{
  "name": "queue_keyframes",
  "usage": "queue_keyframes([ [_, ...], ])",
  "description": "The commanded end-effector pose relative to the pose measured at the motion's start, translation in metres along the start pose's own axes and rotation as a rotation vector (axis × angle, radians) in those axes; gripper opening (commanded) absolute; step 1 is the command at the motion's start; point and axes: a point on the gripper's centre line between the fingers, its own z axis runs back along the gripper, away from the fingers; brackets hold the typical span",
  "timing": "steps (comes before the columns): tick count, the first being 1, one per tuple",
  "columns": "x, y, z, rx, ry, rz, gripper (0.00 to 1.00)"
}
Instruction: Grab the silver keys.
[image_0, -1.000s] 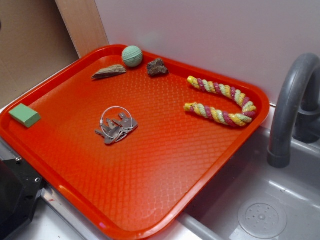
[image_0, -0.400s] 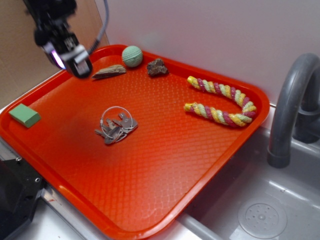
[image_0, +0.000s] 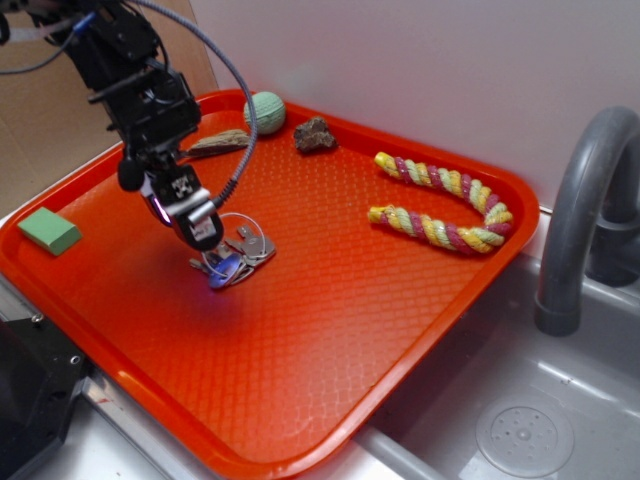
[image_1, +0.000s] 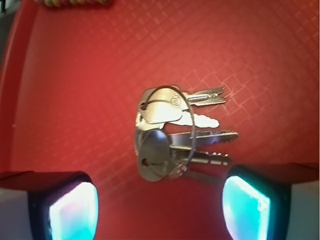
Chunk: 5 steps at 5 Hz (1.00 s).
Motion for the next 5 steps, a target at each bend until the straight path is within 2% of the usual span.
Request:
queue_keyframes([
  [1,0.020,0.010,-0.014,0.038,-0.024,-0.053,1.00],
  [2,0.026,0.000,-0.024,-0.011,-0.014,-0.084,1.00],
  [3,0.029,-0.011,-0.032,0.013,0.003,-0.110,0.00],
  [5,0.028,-0.012,-0.036,0.046,0.015,-0.112,0.00],
])
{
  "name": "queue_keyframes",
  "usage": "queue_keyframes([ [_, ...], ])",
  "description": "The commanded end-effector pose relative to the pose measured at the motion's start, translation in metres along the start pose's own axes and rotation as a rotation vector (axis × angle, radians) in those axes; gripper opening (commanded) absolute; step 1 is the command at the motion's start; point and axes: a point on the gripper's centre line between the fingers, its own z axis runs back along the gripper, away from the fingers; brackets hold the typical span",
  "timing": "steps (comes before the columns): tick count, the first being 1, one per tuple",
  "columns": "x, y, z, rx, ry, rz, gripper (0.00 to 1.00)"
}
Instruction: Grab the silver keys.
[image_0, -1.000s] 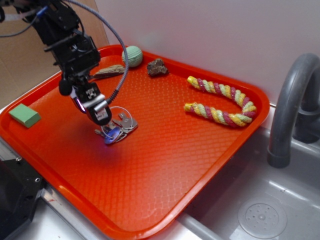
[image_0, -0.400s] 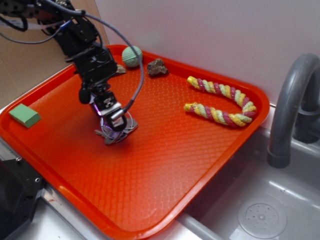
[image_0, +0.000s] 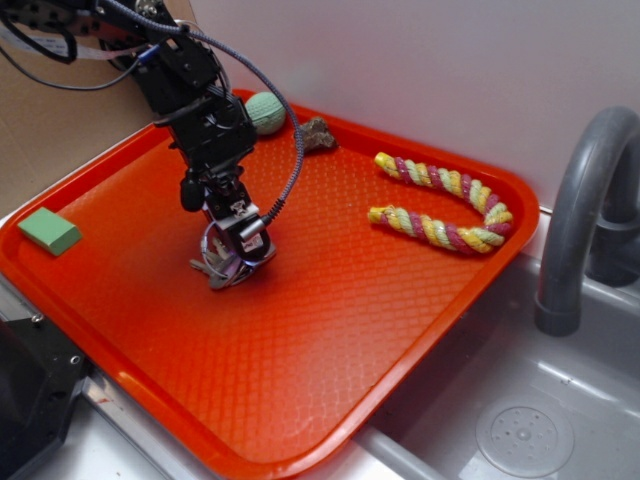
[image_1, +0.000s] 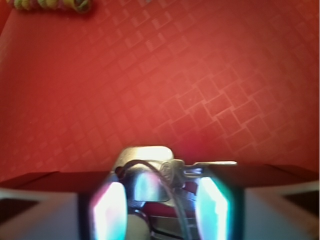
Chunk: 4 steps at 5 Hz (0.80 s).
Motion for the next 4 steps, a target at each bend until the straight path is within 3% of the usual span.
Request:
queue_keyframes([
  [1,-0.003,-0.014,-0.003,0.047,0.013,-0.040,0.00],
  [2,-0.007,-0.012,0.036,0.131,-0.029,-0.010,0.00],
  [3,-0.017,-0.001,0.091,0.260,-0.129,0.076,0.00],
  [4,-0.030,-0.001,0.145,0.390,-0.154,0.183,0.00],
])
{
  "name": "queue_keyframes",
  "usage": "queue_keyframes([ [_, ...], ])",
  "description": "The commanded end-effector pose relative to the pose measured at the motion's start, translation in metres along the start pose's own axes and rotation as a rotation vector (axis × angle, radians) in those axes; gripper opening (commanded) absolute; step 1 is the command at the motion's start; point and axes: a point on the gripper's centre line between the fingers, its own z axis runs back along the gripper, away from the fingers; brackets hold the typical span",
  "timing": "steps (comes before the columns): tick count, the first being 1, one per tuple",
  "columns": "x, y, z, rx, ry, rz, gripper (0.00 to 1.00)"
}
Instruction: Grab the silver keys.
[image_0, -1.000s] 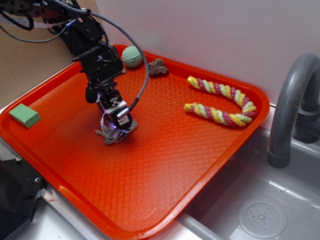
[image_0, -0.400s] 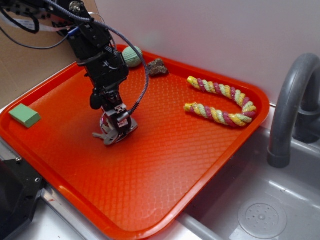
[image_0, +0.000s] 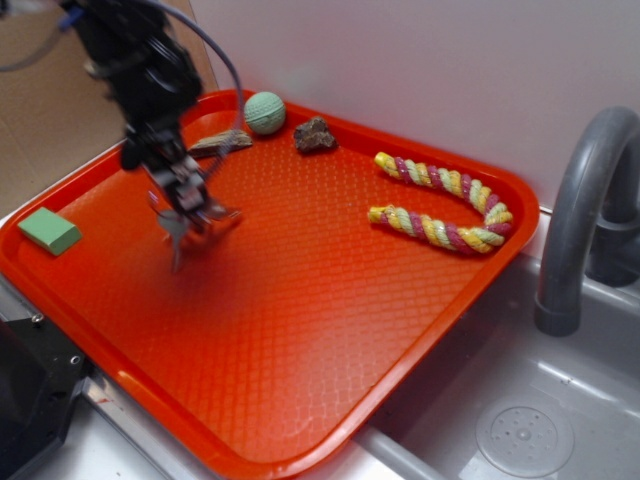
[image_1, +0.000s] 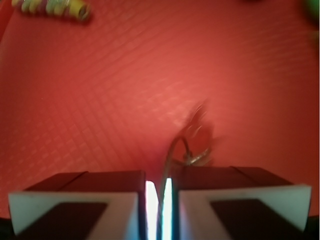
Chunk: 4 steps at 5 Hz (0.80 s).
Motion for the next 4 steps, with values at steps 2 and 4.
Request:
queue_keyframes([
  [2,0.013,0.005,0.139,0.271,0.029,0.183,0.00],
  [4,0.012,0.007,0.127,0.259,0.027,0.195,0.00],
])
